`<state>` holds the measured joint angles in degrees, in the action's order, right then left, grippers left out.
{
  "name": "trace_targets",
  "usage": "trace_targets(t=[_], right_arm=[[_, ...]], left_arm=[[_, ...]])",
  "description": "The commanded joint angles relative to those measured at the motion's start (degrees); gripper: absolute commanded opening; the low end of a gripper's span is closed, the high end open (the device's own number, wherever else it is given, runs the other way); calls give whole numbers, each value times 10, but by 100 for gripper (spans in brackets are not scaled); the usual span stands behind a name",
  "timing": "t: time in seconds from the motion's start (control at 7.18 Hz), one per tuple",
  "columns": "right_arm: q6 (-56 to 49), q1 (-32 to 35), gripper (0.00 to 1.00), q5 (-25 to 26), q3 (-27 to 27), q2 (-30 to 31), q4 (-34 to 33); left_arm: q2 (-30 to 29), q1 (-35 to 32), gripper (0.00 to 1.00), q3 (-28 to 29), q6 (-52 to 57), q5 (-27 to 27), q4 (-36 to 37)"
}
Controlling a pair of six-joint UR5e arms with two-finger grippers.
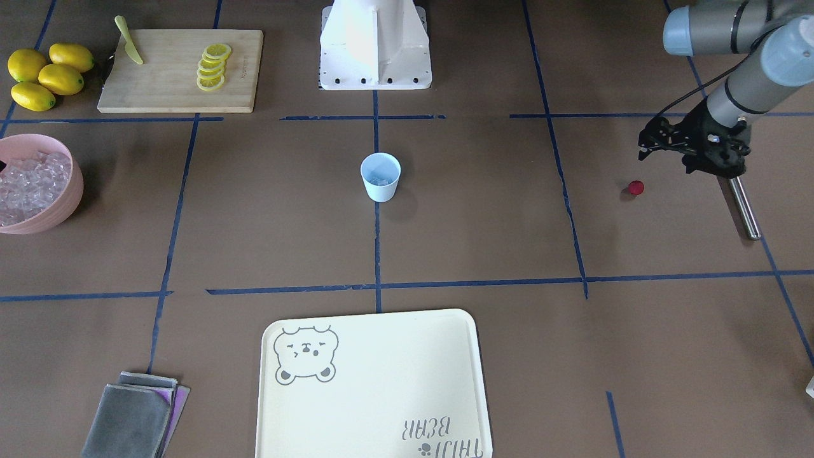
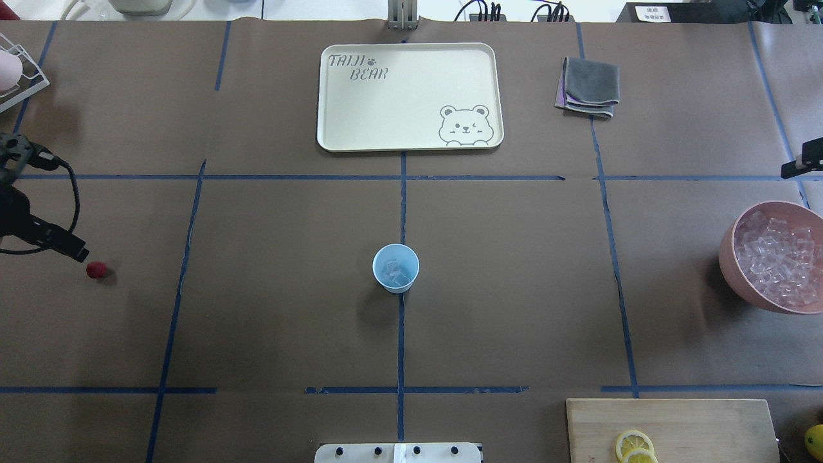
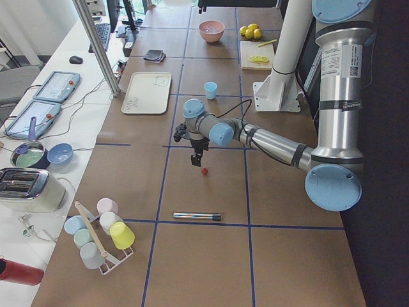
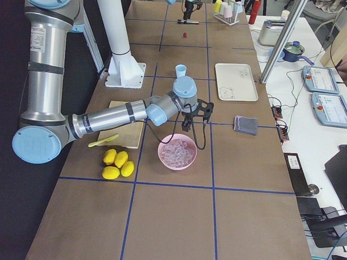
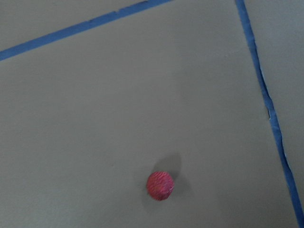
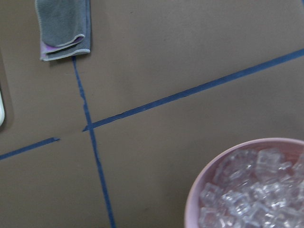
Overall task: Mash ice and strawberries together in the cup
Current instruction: 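Move the left gripper down to the red strawberry while the right arm withdraws, then close the left gripper on the strawberry and lift it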
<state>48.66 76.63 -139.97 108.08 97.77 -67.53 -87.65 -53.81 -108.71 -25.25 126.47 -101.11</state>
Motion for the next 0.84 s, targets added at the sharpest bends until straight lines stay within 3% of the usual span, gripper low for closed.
trace_targets(t=[0.0,0.28,0.7], right_arm=[[-107,34,100,5,-53,0,-1],[-108,37,100,5,-52,-3,0],[-107,36,100,6,-53,-13,-1]], left_arm=[[-9,23,93,38,-34,-37,-25],[-40,31,96,77,-102,-39,-31],[-42,48,96,132,-109,-52,-101]])
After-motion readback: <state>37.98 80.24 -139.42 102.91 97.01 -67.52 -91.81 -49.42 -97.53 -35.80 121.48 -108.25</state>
